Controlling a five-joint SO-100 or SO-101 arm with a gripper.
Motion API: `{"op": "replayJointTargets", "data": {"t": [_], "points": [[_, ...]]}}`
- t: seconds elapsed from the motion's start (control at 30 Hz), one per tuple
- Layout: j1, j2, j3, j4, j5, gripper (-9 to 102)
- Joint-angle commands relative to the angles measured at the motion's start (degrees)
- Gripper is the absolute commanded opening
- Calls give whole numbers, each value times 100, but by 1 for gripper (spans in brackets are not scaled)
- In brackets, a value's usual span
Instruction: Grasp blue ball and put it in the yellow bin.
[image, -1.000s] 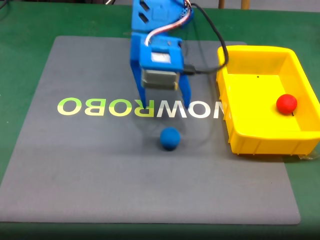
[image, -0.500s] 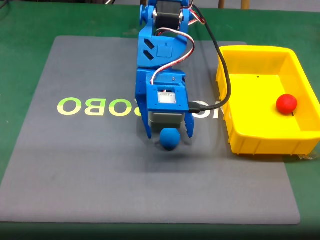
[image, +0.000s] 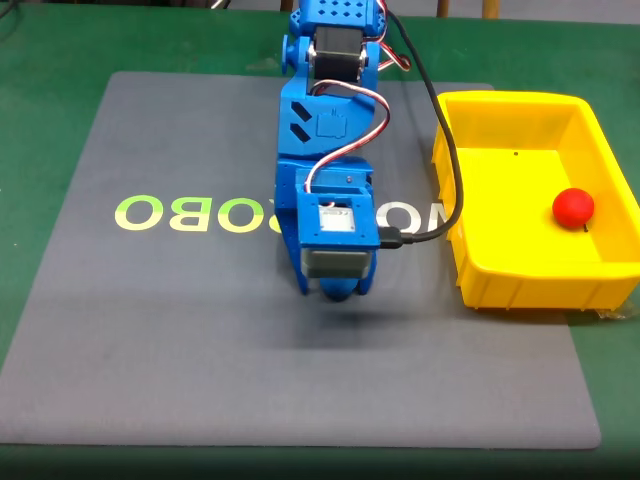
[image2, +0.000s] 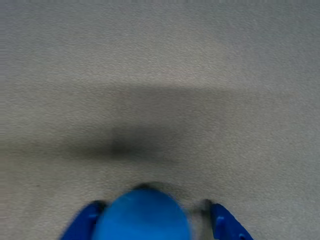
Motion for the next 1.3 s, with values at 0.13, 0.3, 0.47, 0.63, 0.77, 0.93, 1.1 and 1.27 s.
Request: {"op": "replayJointTargets", "data": {"t": [0.13, 0.3, 0.47, 0.63, 0.77, 0.93, 1.1, 1.27], "points": [[-105, 88, -387, -185, 35, 0], [-123, 229, -387, -202, 105, 0], [-132, 1081, -334, -26, 176, 0], [-158, 2136, -325, 35, 176, 0], [-272, 2936, -272, 167, 141, 0], [-633, 3823, 97, 167, 132, 0], [-1257, 4605, 756, 97, 158, 0], [-2021, 5063, 1187, 88, 193, 0]]}}
